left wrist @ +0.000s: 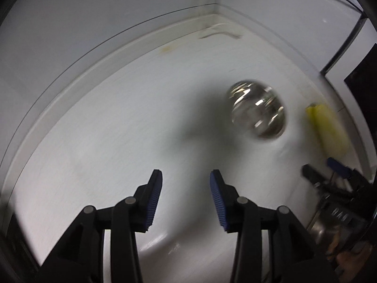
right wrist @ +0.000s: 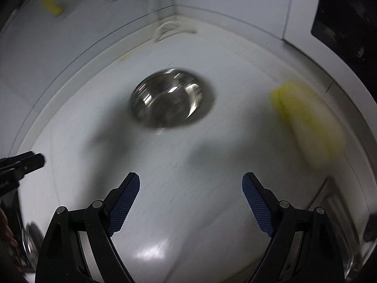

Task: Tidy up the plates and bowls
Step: 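Close the right gripper on the small bowl rim while the left gripper grips it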

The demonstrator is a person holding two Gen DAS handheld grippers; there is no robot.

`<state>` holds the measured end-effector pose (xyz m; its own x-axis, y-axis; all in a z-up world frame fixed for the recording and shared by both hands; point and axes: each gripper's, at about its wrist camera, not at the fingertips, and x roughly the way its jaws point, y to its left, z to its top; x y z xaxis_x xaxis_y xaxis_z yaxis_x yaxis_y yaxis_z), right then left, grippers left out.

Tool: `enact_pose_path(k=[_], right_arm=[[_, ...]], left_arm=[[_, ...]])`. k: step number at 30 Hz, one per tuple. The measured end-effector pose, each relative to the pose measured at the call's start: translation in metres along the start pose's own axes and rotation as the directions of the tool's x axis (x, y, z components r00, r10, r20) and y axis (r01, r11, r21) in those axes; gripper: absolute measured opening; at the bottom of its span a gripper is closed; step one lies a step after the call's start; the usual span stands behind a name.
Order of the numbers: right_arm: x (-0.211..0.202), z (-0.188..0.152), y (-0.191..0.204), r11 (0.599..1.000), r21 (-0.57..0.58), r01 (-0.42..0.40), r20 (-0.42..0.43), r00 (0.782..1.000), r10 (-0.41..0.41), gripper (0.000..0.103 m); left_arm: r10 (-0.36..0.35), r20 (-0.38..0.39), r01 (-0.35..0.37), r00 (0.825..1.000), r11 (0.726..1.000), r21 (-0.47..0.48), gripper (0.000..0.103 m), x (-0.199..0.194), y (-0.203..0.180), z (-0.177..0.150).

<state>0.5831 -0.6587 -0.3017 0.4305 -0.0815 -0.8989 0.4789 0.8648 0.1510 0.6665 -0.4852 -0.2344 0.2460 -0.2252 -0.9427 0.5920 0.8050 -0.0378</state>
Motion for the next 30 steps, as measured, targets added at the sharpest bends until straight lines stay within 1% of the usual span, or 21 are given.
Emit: enact_pose_path(k=[1, 4, 5, 8, 10, 14, 20, 22, 23, 24, 25, 26, 27, 28, 29, 30], right_arm=[[0.002, 0.011, -0.008, 1.000, 0.014, 0.005, 0.006, 1.000, -0.005, 0.085], [0.016, 0.040, -0.022, 0.999, 0.049, -0.004, 0.026, 1.000, 0.002, 0.085], [0.020, 0.047, -0.026, 0.999, 0.054, -0.004, 0.028, 1.000, 0.003, 0.085], [0.038, 0.069, -0.033, 0.997, 0.076, -0.006, 0.025, 1.000, 0.004, 0.085], [0.049, 0.077, -0.036, 0.996, 0.088, -0.016, 0.017, 1.000, 0.015, 0.085], [0.072, 0.088, -0.037, 0.995, 0.094, -0.022, -0.007, 1.000, 0.023, 0.085], [0.094, 0.089, -0.037, 0.996, 0.090, -0.029, -0.039, 0.999, 0.032, 0.085], [0.101, 0.090, -0.035, 0.996, 0.081, -0.033, -0.047, 0.998, 0.037, 0.082], [0.103, 0.089, -0.033, 0.996, 0.077, -0.036, -0.050, 0.998, 0.040, 0.069], [0.105, 0.087, -0.032, 0.996, 0.076, -0.036, -0.055, 0.998, 0.040, 0.047], [0.105, 0.085, -0.032, 0.996, 0.077, -0.036, -0.061, 0.997, 0.040, 0.035], [0.106, 0.084, -0.031, 0.996, 0.079, -0.046, -0.063, 0.997, 0.051, 0.030], [0.105, 0.083, -0.029, 0.995, 0.079, -0.066, -0.067, 0.995, 0.071, 0.019], [0.102, 0.081, -0.025, 0.995, 0.068, -0.070, -0.069, 0.995, 0.075, 0.013], [0.099, 0.079, -0.017, 0.997, 0.045, -0.063, -0.071, 0.995, 0.066, 0.011], [0.096, 0.077, -0.013, 0.999, 0.030, -0.046, -0.071, 0.996, 0.048, 0.011]], left_arm=[[-0.018, -0.006, 0.018, 1.000, 1.000, -0.004, 0.041, 0.011, -0.012, 0.016], [-0.030, -0.034, 0.029, 0.999, 0.999, -0.032, 0.041, 0.040, -0.031, 0.045], [-0.042, -0.057, 0.039, 0.998, 0.998, -0.048, 0.041, 0.054, -0.035, 0.056], [-0.061, -0.103, 0.051, 0.993, 0.994, -0.092, 0.041, 0.079, -0.045, 0.068], [-0.060, -0.127, 0.046, 0.990, 0.993, -0.105, 0.041, 0.096, -0.048, 0.075], [-0.035, -0.158, 0.019, 0.987, 0.995, -0.098, 0.041, 0.121, -0.057, 0.079], [-0.005, -0.177, -0.008, 0.984, 0.997, -0.071, 0.041, 0.144, -0.066, 0.083], [0.004, -0.166, -0.016, 0.986, 0.997, -0.073, 0.039, 0.147, -0.066, 0.084], [0.003, -0.156, -0.015, 0.988, 0.997, -0.076, 0.038, 0.149, -0.066, 0.085], [0.008, -0.140, -0.019, 0.990, 0.997, -0.077, 0.023, 0.149, -0.066, 0.085], [-0.011, -0.132, 0.001, 0.991, 0.997, -0.074, 0.013, 0.150, -0.067, 0.086], [-0.023, -0.132, 0.015, 0.991, 0.998, -0.064, 0.013, 0.149, -0.069, 0.085], [-0.018, -0.122, 0.012, 0.992, 0.999, -0.047, 0.012, 0.147, -0.071, 0.084], [0.004, -0.110, -0.006, 0.994, 1.000, -0.020, 0.012, 0.143, -0.074, 0.081], [0.018, -0.095, -0.019, 0.995, 1.000, -0.009, 0.013, 0.139, -0.075, 0.078], [0.021, -0.088, -0.021, 0.996, 1.000, -0.008, 0.012, 0.133, -0.073, 0.073]])
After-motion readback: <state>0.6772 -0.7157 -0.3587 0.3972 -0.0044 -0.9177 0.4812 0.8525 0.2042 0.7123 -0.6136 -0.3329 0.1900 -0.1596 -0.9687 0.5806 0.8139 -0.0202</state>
